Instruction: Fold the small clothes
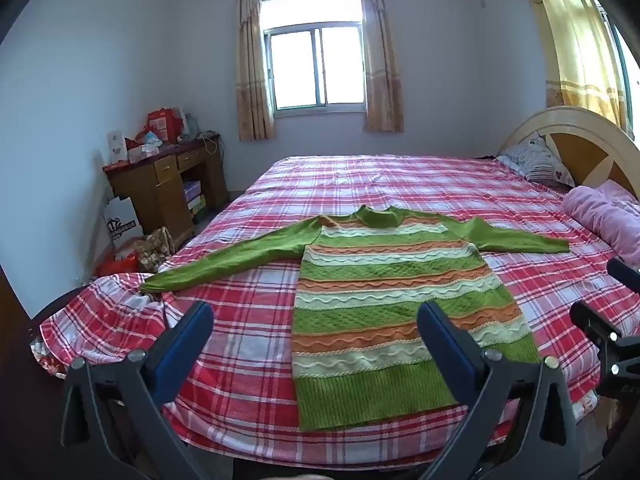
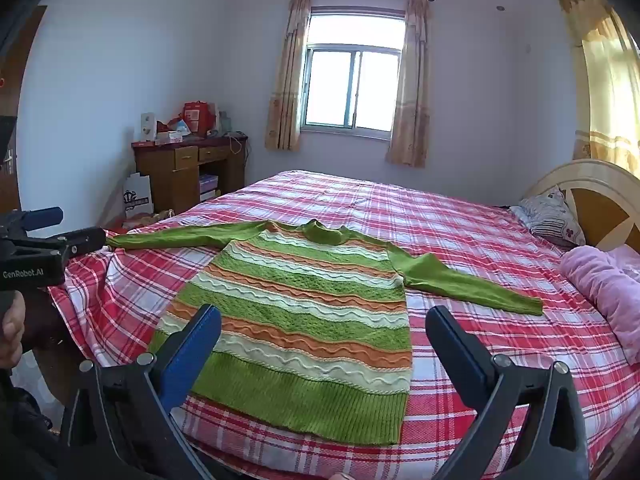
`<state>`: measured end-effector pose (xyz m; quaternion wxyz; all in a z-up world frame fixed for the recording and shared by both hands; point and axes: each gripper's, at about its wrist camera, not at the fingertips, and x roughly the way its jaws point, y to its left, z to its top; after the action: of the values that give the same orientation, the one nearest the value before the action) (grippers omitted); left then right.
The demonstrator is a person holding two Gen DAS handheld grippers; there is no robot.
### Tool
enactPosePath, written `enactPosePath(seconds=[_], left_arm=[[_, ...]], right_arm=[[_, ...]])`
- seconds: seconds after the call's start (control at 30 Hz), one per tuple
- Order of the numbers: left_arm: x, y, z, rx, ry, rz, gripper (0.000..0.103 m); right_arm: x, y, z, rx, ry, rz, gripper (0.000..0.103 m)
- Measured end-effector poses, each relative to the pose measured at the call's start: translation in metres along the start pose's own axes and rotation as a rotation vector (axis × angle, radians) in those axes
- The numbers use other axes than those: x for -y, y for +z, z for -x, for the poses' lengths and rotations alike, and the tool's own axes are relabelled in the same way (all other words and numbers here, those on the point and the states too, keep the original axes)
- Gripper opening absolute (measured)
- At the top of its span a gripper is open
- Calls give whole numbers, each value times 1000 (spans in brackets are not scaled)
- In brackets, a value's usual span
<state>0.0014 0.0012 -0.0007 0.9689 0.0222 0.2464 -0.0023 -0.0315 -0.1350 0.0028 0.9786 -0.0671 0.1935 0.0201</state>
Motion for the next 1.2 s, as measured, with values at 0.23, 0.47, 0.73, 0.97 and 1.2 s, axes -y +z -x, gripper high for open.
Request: enactPosePath(seconds=[0.23,0.47,0.73,0.97,1.2], left_arm=[[-3,6,2,21,25,-12,103],[-6,1,2,16,28,1,103],[-7,2,1,13,26,1,103],[-9,1,1,13,30,2,103],[-11,2,-1,5,35,6,103]], right_arm=[[-1,-4,-2,2,-5,1,102],[-4,-7,-7,-14,-3,-4,102],[1,-5,-8,-24,2,-13,102],[0,-5,-8,-25,5,-12,102],[0,-6,-7,-21,4,-16,102]])
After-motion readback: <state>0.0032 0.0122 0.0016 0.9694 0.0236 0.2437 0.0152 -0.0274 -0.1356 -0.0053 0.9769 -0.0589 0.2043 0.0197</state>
